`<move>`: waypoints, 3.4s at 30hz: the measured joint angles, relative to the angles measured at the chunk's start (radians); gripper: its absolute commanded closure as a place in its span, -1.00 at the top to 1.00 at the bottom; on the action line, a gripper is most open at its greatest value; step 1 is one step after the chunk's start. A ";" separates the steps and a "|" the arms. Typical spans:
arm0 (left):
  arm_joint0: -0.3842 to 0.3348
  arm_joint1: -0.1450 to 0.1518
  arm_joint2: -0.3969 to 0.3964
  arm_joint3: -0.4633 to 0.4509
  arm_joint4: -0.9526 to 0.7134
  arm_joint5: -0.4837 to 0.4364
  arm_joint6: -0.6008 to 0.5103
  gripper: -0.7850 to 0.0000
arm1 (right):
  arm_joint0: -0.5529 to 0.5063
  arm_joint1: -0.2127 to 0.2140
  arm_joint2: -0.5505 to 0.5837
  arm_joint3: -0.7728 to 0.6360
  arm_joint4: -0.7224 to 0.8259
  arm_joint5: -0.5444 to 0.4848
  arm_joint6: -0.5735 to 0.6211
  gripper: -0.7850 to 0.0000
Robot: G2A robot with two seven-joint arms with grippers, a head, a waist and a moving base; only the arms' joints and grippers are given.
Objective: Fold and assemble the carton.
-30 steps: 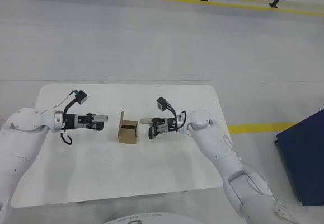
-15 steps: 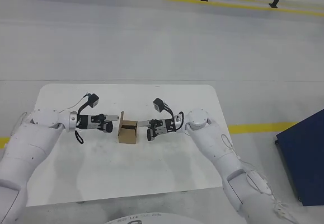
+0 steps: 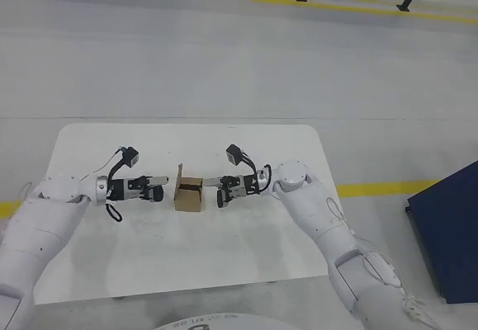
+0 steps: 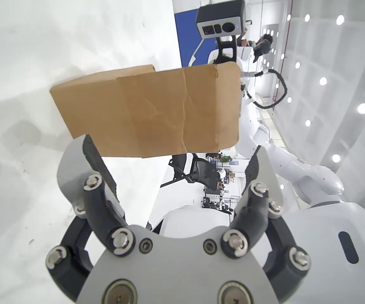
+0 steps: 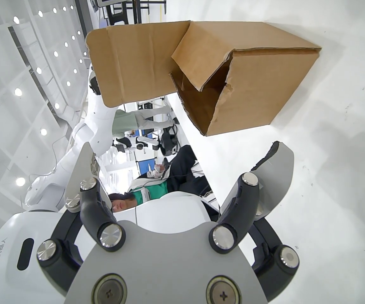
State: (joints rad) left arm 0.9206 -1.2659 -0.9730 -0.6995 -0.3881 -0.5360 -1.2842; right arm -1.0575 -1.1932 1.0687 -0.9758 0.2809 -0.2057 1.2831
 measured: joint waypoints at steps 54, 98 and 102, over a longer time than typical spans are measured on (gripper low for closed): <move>-0.170 -0.113 0.202 0.126 0.202 0.119 0.173 0.78 | 0.017 -0.020 -0.050 0.063 0.087 -0.061 -0.049 1.00; -0.053 -0.014 0.085 -0.287 0.433 0.258 0.261 -0.29 | 0.061 -0.032 -0.127 0.075 -0.051 0.109 -0.204 0.37; -0.042 -0.007 0.075 -0.311 0.438 0.266 0.251 -0.63 | 0.062 -0.032 -0.127 0.078 -0.049 0.112 -0.205 0.34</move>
State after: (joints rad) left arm 0.8783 -1.2731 -0.8984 -1.0101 0.0498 -0.2696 -1.0330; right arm -0.9951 -1.2257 0.9414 -0.8982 0.2316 -0.0939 1.0783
